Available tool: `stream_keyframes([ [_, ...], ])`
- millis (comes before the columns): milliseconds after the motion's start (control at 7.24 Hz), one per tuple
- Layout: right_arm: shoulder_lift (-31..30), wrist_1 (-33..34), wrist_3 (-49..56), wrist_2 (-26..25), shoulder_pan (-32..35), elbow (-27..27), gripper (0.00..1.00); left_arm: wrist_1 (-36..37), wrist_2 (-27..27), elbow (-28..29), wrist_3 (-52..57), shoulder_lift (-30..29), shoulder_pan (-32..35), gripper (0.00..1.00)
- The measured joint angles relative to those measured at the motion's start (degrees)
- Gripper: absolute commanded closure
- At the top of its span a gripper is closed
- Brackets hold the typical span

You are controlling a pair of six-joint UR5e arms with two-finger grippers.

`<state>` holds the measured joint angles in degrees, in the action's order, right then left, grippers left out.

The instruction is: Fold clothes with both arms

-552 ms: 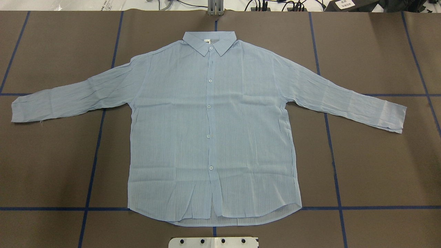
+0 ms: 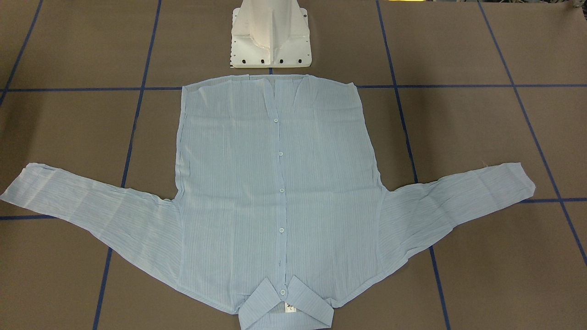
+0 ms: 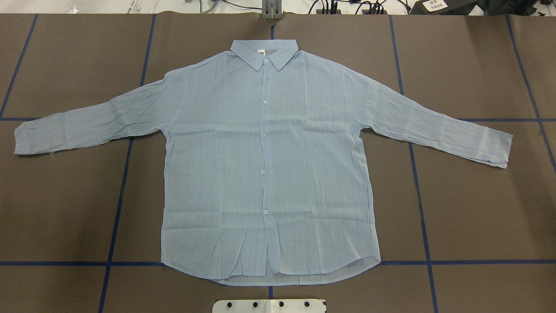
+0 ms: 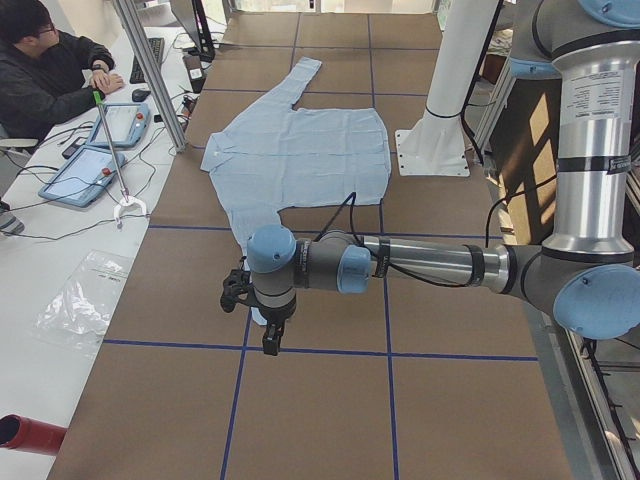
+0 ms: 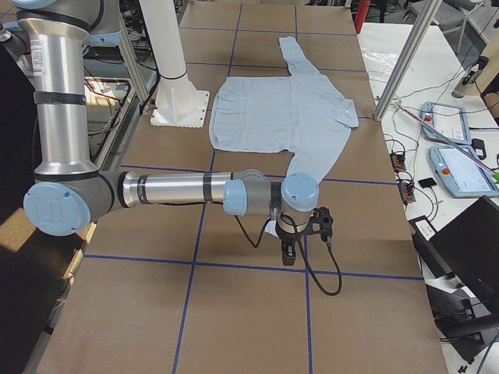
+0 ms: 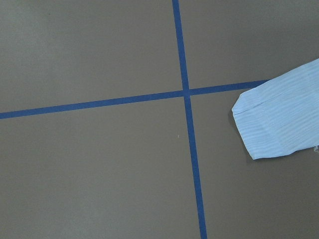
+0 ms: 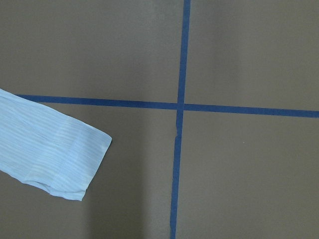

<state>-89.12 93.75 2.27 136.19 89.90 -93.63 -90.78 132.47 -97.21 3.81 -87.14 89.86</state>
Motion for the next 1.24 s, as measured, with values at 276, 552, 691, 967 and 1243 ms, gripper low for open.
stream_keyframes([
  [276, 0.55, -1.78, -0.01, 0.31, -0.11, 0.38, 0.00, -0.48, 0.17, -1.08, 0.16, -1.56, -0.08, 0.00],
  [552, 0.59, -10.17, -0.82, 0.53, -0.83, 1.77, 0.00, -0.92, -0.03, -3.91, -0.03, -2.87, -0.33, 0.00],
  [691, 0.58, -12.97, -4.09, 0.97, -1.86, 2.77, 0.00, -2.53, -0.16, -3.93, -0.04, -3.18, -0.58, 0.00],
  [967, -0.12, -18.68, -11.66, 2.35, -4.88, 3.94, 0.00, -7.00, 0.00, -2.17, 0.06, -3.06, -0.76, 0.00],
  [1243, -1.05, -22.75, -13.46, 2.44, -8.54, 5.11, 0.00, -10.44, 0.10, -1.42, 0.32, -2.44, -0.75, 0.00],
])
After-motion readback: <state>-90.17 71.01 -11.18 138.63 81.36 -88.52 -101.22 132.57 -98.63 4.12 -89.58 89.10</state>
